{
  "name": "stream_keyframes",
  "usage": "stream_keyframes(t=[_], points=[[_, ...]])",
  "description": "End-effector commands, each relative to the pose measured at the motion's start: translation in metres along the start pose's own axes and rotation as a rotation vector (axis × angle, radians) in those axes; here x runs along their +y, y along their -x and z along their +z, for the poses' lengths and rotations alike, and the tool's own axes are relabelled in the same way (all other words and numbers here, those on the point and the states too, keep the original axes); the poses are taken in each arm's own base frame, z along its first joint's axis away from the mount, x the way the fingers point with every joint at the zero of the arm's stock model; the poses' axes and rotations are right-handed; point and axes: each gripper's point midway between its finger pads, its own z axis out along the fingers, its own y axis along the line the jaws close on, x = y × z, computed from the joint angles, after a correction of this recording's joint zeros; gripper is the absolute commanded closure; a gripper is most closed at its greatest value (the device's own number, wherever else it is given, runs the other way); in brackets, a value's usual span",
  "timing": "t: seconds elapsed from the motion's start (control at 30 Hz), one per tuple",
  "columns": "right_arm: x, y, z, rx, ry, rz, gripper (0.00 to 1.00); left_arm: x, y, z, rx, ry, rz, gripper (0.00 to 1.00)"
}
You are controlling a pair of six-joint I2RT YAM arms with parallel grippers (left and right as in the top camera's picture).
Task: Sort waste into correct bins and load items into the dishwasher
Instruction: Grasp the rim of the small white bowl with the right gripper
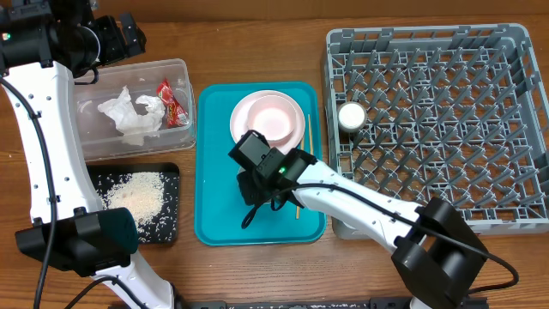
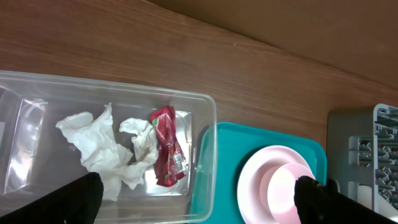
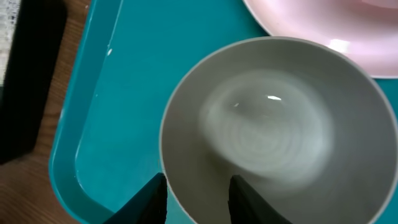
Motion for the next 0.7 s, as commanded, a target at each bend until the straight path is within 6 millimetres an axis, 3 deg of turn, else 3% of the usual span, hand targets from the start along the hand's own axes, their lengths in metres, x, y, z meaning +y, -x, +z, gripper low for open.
stream_keyframes(t=[0.0,0.3,0.67], points=[[0.007,0.0,0.002,-0.008,0.016,-0.049,0.65,-0.001,0.003,-0.005,-0.015,0.002,-0.005,0.0],[0.017,-0.002,0.007,-0.014,0.029,-0.2,0.62,-0.001,0.003,-0.005,-0.015,0.002,-0.005,0.0],[0.022,-0.023,0.039,0.051,0.005,-0.295,0.6,-0.001,0.003,-0.005,-0.015,0.002,-0.005,0.0]])
